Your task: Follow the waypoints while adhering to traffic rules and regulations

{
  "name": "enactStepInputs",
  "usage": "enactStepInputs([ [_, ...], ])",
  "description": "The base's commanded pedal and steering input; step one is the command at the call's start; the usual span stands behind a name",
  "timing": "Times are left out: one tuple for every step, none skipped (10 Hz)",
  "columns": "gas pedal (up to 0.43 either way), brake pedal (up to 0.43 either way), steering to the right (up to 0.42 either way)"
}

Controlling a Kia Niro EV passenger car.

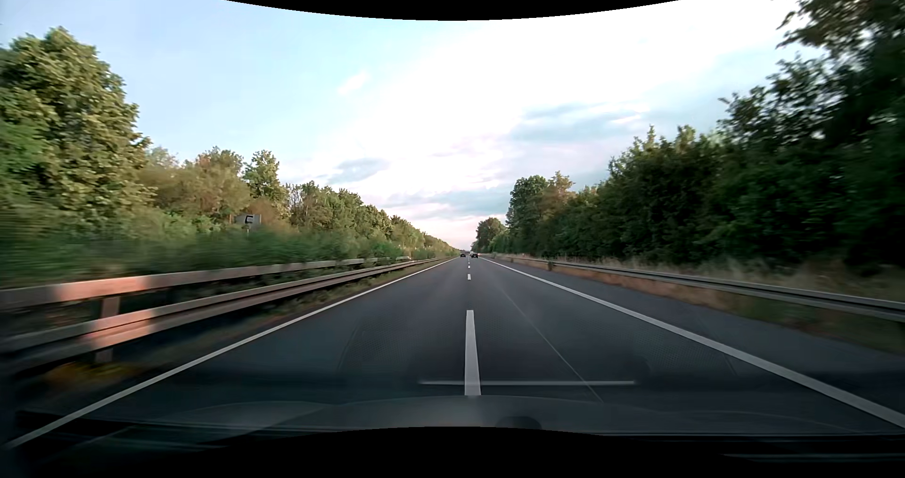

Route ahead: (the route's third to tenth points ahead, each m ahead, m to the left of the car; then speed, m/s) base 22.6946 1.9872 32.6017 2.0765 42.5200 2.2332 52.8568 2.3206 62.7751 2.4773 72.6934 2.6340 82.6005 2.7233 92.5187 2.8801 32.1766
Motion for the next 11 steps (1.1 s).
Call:
enactStepInputs([
  [0.228, 0.000, -0.001],
  [0.228, 0.000, -0.001],
  [0.228, 0.000, -0.001],
  [0.228, 0.000, -0.002],
  [0.228, 0.000, -0.003],
  [0.220, 0.000, -0.004],
  [0.220, 0.000, -0.004],
  [0.220, 0.000, -0.005],
  [0.220, 0.000, -0.005],
  [0.220, 0.000, -0.006],
  [0.220, 0.000, -0.007],
])
